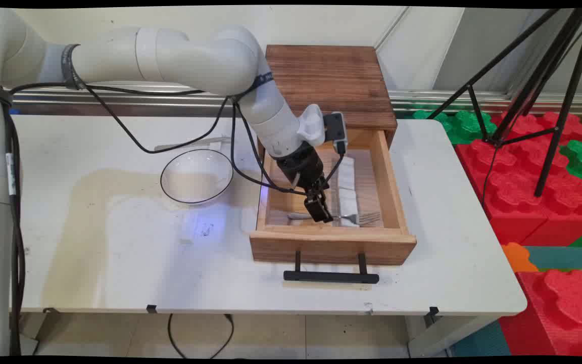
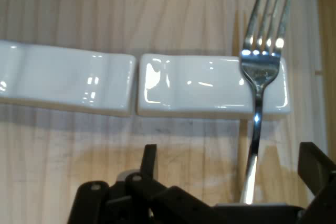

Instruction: Pick up the knife from the left of the white plate

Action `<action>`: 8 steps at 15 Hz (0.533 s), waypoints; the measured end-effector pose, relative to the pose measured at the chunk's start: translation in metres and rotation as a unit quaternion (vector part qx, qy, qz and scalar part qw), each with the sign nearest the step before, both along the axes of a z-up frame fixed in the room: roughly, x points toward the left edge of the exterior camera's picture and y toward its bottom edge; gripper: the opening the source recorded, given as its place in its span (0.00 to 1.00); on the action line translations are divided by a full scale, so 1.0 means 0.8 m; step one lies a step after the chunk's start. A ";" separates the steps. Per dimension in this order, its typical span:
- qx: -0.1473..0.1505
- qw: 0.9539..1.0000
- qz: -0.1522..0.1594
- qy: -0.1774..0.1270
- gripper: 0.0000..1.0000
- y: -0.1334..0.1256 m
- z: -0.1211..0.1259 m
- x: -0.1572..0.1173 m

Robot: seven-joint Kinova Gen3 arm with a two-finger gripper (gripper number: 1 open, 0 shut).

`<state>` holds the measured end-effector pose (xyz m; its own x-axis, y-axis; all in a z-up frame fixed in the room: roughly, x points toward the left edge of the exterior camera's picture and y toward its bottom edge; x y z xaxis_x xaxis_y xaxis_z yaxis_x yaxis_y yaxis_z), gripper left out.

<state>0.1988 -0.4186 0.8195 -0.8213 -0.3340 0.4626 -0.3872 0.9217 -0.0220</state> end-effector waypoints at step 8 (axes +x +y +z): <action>-0.017 1.000 0.012 0.015 1.00 -0.002 0.039 0.024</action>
